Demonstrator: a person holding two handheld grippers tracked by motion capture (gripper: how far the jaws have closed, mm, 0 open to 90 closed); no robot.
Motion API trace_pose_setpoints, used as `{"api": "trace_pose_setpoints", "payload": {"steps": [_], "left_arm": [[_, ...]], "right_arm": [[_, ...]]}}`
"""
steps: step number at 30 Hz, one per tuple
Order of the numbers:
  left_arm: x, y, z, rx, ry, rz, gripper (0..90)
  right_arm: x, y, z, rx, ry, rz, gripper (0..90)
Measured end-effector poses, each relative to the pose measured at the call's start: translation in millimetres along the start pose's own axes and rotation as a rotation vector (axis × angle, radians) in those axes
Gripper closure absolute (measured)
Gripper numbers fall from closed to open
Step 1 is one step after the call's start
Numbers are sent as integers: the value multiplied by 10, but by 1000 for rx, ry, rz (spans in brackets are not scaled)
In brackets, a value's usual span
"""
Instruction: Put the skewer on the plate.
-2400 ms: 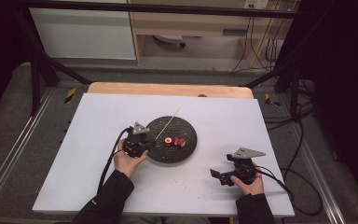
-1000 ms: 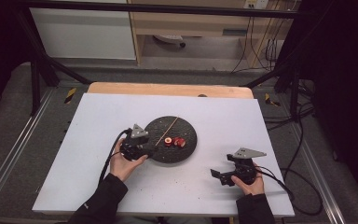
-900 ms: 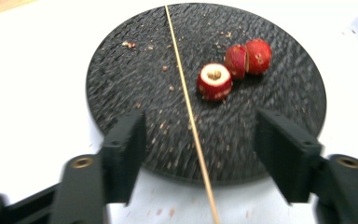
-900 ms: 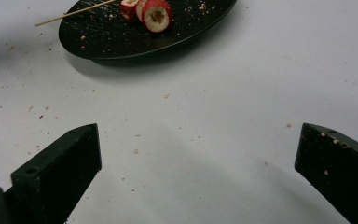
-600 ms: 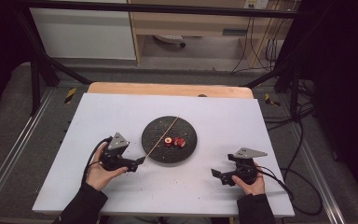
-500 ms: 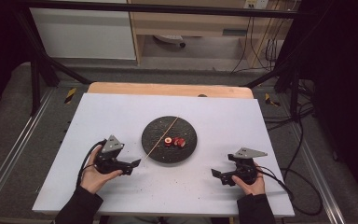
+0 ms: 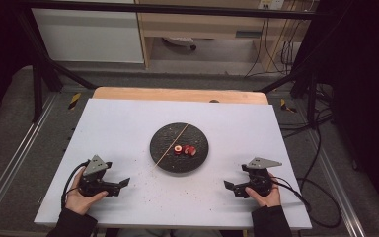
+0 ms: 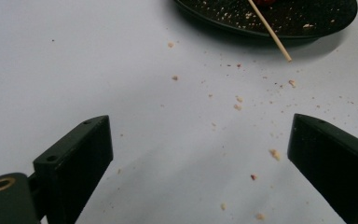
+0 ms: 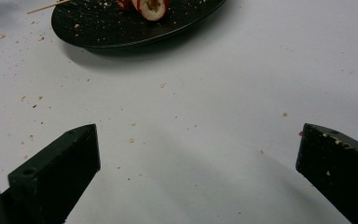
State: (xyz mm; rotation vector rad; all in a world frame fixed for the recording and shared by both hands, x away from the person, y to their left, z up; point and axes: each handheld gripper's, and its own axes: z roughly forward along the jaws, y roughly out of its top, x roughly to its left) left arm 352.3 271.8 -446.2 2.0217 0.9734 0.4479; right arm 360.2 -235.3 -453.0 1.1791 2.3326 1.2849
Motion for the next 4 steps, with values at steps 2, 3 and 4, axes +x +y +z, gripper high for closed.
{"api": "trace_pose_setpoints", "payload": {"steps": [2,3,4], "left_arm": [[5,-8,1,4,2,3,62],[7,-10,2,4,1,3,62],[9,-11,3,6,0,0,62]], "right_arm": [[4,-3,4,1,1,1,8],[4,-4,7,1,3,0,8],[4,-5,10,2,5,-1,8]]}}
